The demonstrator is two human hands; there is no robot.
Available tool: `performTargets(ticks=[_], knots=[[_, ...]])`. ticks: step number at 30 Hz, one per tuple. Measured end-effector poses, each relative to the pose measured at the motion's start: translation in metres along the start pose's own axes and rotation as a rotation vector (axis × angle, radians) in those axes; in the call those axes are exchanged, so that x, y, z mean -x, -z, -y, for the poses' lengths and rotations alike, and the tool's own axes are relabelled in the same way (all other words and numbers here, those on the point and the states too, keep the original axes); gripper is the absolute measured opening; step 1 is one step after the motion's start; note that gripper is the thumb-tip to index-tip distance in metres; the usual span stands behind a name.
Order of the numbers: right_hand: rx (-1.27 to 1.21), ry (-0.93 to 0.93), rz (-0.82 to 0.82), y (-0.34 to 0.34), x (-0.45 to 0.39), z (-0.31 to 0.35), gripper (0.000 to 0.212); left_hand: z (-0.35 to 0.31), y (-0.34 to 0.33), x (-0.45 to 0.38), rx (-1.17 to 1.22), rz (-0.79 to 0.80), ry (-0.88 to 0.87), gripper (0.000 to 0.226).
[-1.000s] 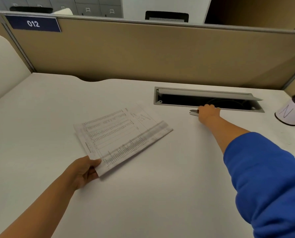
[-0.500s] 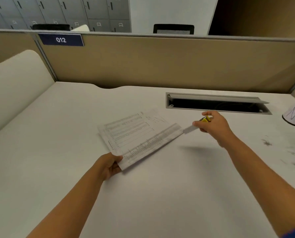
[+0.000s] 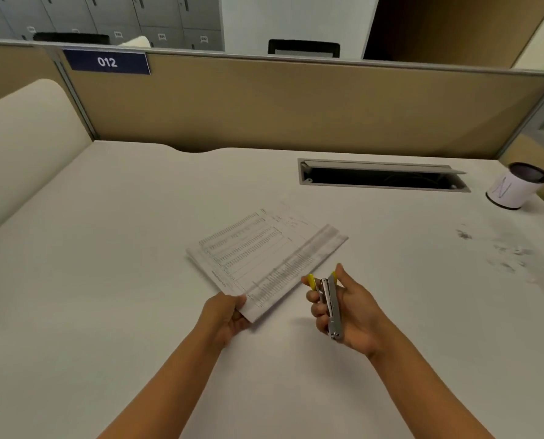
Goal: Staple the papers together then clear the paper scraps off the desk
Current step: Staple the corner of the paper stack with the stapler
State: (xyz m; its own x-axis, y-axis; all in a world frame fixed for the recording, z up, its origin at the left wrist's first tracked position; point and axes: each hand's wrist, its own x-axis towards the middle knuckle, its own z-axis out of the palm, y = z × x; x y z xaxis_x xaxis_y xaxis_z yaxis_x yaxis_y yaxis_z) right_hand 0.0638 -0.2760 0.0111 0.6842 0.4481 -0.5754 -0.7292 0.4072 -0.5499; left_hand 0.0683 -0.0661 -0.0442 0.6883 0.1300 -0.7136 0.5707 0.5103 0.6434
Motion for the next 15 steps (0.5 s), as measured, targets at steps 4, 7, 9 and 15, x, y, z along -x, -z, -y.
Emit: performTargets(ticks=[4,7,9,15], knots=[[0.104,0.024,-0.004,-0.006,0.006,-0.006,0.056,0.004,-0.001,0.003,0.077,0.029,0.083,0.04],[0.185,0.033,-0.023,-0.01,0.009,-0.012,0.049,0.001,-0.004,0.005,0.113,0.041,0.115,0.039],[0.241,0.053,-0.036,-0.011,0.01,-0.015,0.046,-0.002,-0.006,0.008,0.098,0.044,0.101,0.037],[0.352,0.044,-0.137,-0.001,0.018,-0.029,0.036,-0.005,-0.007,0.019,0.031,0.044,0.05,0.026]])
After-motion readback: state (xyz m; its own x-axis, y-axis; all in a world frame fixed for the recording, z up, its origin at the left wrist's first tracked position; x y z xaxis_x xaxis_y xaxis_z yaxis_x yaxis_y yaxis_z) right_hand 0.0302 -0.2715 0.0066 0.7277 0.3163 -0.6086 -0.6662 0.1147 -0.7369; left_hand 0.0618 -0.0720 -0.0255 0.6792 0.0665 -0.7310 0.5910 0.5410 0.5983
